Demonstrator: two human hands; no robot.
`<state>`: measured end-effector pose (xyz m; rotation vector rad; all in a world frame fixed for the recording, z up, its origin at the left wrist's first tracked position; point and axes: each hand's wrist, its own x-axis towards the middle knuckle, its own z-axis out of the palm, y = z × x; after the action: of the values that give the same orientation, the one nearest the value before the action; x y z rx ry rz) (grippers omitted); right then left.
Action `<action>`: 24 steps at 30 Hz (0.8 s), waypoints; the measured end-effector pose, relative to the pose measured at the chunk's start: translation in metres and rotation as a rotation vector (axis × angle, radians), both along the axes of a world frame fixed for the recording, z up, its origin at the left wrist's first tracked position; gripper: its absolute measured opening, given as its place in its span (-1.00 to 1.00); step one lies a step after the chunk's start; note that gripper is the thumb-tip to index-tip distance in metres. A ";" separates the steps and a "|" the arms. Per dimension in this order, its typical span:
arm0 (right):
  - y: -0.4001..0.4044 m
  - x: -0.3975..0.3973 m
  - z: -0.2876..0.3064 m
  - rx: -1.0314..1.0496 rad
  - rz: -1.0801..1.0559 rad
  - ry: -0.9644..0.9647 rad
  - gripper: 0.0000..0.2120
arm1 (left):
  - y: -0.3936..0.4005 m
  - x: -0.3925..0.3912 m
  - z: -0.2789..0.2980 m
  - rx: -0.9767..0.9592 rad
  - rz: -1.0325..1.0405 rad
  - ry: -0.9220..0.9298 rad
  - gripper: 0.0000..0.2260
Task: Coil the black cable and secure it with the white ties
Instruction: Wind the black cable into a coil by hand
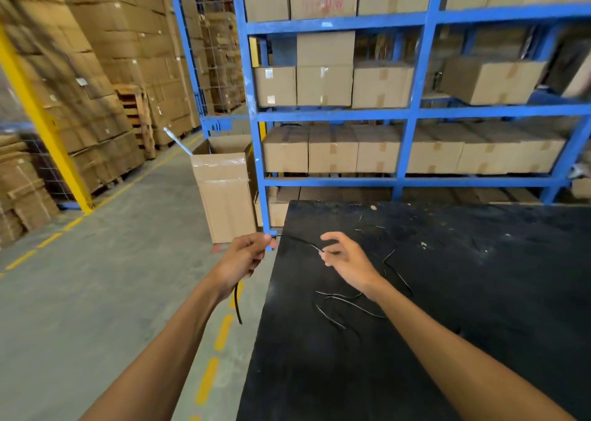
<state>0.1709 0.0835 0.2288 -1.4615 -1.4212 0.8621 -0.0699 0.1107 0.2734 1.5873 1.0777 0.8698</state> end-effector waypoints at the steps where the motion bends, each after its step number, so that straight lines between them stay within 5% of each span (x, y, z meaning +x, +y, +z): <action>1: -0.003 -0.008 0.006 0.028 0.091 -0.001 -0.81 | 0.000 0.002 0.002 0.027 0.012 0.013 -0.72; 5: -0.011 -0.032 0.025 0.130 0.250 -0.051 -0.82 | 0.003 0.009 0.015 0.081 0.047 -0.019 -0.73; 10: 0.006 -0.013 0.038 0.203 -0.163 -0.120 -0.76 | 0.003 0.000 0.026 -0.033 -0.014 -0.127 -0.69; 16: 0.015 0.001 0.032 0.138 -0.370 -0.128 -0.74 | -0.004 -0.004 0.046 -0.230 -0.120 -0.462 -0.74; 24: -0.015 -0.036 0.017 0.067 0.170 -0.225 -0.81 | -0.006 0.024 0.076 -0.133 -0.168 -0.840 -0.80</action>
<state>0.1350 0.0688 0.2461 -1.4369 -1.7454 0.7636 -0.0459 0.1047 0.3498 1.0076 0.3824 1.1652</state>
